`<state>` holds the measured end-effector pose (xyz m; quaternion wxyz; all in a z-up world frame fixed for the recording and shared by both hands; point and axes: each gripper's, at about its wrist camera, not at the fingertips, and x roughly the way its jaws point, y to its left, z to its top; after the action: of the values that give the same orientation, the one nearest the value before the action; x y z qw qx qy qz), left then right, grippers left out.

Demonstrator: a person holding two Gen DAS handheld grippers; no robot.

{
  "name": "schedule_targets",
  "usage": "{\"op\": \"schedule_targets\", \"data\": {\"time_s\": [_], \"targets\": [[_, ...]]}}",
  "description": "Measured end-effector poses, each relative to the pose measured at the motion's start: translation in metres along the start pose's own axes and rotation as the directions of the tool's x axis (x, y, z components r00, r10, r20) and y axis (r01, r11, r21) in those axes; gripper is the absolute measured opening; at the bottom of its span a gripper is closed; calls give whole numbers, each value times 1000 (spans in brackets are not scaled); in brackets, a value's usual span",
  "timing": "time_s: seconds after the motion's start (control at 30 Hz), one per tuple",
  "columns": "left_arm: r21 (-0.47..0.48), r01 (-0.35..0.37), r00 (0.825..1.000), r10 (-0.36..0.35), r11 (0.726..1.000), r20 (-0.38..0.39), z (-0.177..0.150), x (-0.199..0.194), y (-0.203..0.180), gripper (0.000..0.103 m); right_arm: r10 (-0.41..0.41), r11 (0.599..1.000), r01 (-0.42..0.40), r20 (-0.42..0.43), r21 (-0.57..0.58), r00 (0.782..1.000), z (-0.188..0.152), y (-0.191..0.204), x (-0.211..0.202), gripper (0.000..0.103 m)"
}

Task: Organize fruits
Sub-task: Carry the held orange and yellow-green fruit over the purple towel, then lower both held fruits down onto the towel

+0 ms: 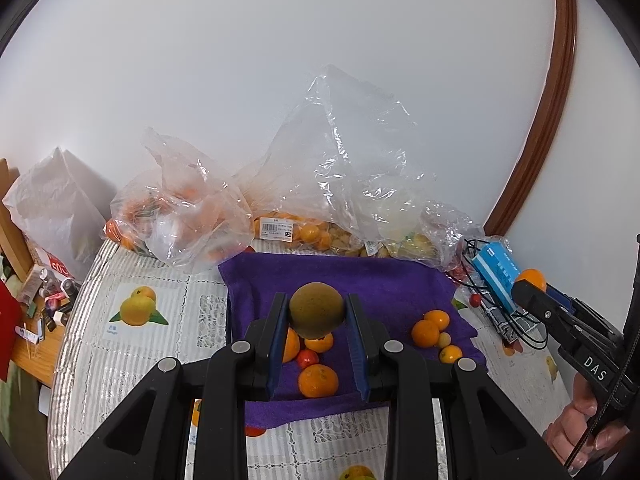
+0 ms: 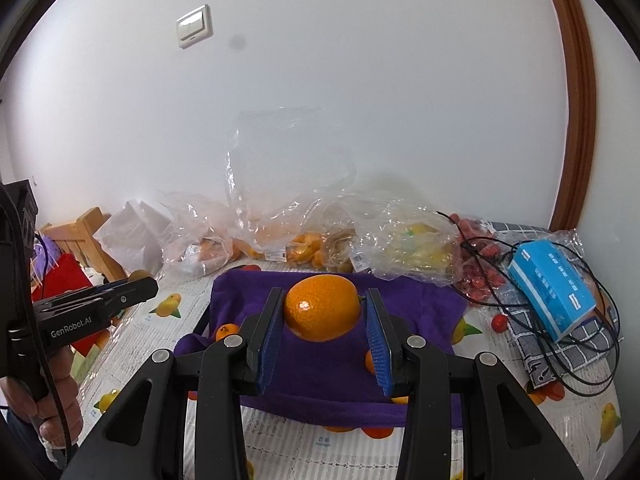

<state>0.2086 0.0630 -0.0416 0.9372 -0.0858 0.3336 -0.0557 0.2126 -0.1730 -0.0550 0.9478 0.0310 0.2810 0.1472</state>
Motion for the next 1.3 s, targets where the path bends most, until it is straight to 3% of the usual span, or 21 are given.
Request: {"op": "schedule_targets", "data": {"time_s": [1.3], "targets": [[6,-9,1000,9,1000,-28,14,45,9,27,18,1000,-17,-47,14,999,10,-14,59,40]]}}
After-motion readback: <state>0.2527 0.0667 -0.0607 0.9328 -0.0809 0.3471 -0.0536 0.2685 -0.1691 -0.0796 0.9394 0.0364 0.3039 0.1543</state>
